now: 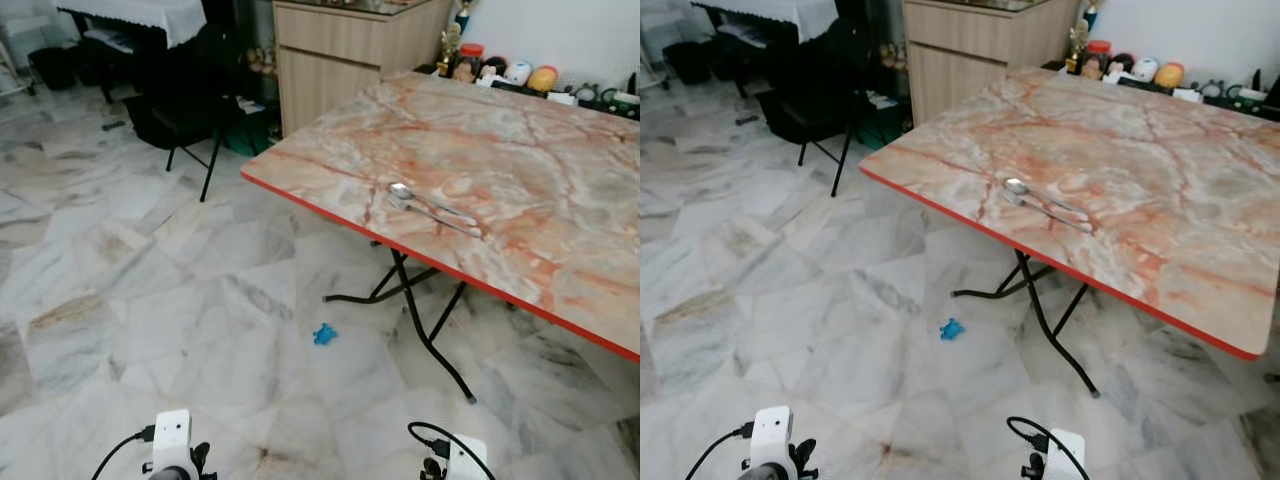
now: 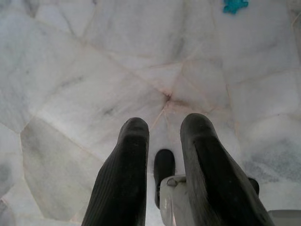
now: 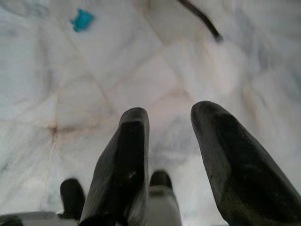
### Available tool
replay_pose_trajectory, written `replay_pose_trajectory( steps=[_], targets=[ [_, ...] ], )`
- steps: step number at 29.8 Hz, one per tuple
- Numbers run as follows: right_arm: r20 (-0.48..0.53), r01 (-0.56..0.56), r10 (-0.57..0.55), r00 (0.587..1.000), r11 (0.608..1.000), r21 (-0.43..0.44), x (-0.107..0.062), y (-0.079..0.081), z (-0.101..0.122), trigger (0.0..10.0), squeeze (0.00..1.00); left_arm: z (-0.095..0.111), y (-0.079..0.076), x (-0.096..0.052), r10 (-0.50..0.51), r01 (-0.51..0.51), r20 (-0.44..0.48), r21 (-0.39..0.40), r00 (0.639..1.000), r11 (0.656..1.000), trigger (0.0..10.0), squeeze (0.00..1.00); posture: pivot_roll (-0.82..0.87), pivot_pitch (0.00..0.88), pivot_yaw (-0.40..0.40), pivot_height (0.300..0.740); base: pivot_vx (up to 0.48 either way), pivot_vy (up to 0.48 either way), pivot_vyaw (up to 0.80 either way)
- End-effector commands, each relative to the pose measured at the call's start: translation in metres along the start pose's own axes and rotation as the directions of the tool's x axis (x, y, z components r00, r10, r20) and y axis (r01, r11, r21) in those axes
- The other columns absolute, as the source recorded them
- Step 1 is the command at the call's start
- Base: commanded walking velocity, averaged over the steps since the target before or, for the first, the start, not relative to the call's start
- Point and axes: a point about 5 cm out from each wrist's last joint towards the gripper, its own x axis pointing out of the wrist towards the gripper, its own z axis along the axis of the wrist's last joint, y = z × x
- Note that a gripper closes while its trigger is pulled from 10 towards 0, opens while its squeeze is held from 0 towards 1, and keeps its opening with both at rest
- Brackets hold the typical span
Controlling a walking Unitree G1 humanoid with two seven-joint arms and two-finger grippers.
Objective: Setting the table
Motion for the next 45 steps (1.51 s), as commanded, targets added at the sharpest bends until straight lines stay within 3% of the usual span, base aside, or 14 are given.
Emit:
replay_pose_trajectory(
  steps=[1,5,7,8,11,15,18,24,27,29,30,31,34,45],
  targets=[
    [0.069,-0.004,0.006,0.998,1.0,-0.031,0.0,0.002,0.008,10.0,0.0,0.001,0.001,0.0,0.003,-0.003,0.0,0.009,1.0,1.0,10.0,0.0,0.05,0.0,0.002,0.74,0.0,0.0,0.0],
    [0.126,0.004,0.003,0.992,0.998,-0.058,-0.001,0.001,0.013,10.0,0.0,0.001,0.001,0.0,0.001,-0.001,0.001,0.01,1.0,1.0,10.0,0.0,0.05,0.0,0.003,0.74,0.0,0.0,0.0],
    [0.263,0.016,0.003,0.965,0.997,-0.071,0.008,-0.011,0.053,10.0,0.0,0.001,0.0,0.0,-0.002,0.002,0.0,0.01,1.0,1.0,10.0,0.0,0.05,0.0,0.003,0.74,0.0,0.0,0.0],
    [0.378,0.038,-0.001,0.926,0.995,-0.09,0.011,-0.02,0.086,10.0,0.0,0.001,-0.001,0.0,-0.004,0.004,0.0,0.011,1.0,1.0,10.0,0.0,0.04,0.0,0.003,0.74,0.0,0.0,0.0],
    [0.396,0.043,-0.002,0.918,0.995,-0.094,0.011,-0.022,0.091,10.0,0.0,0.001,-0.001,0.0,-0.005,0.005,0.0,0.012,1.0,1.0,10.0,0.0,0.04,0.0,0.003,0.74,0.0,0.0,0.0],
    [0.565,0.058,0.023,0.825,0.99,-0.126,0.004,-0.017,0.126,10.0,0.0,0.002,-0.002,0.001,-0.006,0.006,0.006,0.02,1.0,1.0,10.0,0.0,0.04,0.0,0.005,0.74,0.0,0.0,0.0],
    [0.622,0.047,0.041,0.782,0.991,-0.125,-0.001,-0.014,0.139,10.0,0.0,0.002,-0.003,0.001,-0.007,0.007,0.008,0.016,1.0,1.0,10.0,0.0,0.04,0.0,0.004,0.74,0.0,0.0,0.0],
    [0.683,0.039,0.071,0.727,0.989,-0.144,-0.008,-0.01,0.153,10.0,0.0,0.003,-0.003,0.001,-0.006,0.006,0.013,0.013,1.0,1.0,10.0,0.0,0.04,0.0,0.001,0.74,0.0,0.0,0.0],
    [0.736,0.042,0.073,0.673,0.99,-0.136,-0.017,-0.008,0.168,10.0,0.0,0.003,-0.003,0.001,-0.002,0.002,0.02,0.009,1.0,1.0,10.0,0.0,0.05,0.0,0.0,0.74,0.0,0.0,0.0],
    [0.789,0.029,0.069,0.61,0.994,-0.109,-0.027,-0.004,0.19,10.0,0.0,0.004,-0.002,0.001,0.002,-0.003,0.024,0.014,1.0,1.0,10.0,0.0,0.04,0.0,0.004,0.74,0.0,0.0,0.0],
    [0.789,0.029,0.069,0.61,0.994,-0.109,-0.027,-0.004,0.19,10.0,0.0,0.004,-0.002,0.001,0.002,-0.003,0.024,0.014,1.0,1.0,10.0,0.0,0.04,0.0,0.004,0.74,0.0,0.0,0.0],
    [0.831,-0.004,0.063,0.553,0.997,-0.073,-0.036,0.002,0.216,10.0,0.0,0.005,-0.001,0.001,0.008,-0.008,0.028,0.019,1.0,1.0,10.0,0.0,0.04,0.0,0.004,0.74,0.0,0.0,0.0],
    [0.841,-0.019,0.105,0.531,0.994,-0.112,-0.042,0.013,0.237,10.0,0.0,0.005,0.0,0.001,0.019,-0.019,0.026,0.014,0.999,1.0,10.0,0.0,0.05,0.0,0.002,0.74,0.0,0.0,0.0],
    [0.862,-0.075,0.153,0.484,0.988,-0.134,-0.058,0.032,0.253,10.0,0.0,0.007,0.002,0.001,0.023,-0.024,0.038,0.019,0.999,1.0,10.0,0.0,0.05,0.0,0.002,0.74,0.191,0.0,0.2]
  ],
)
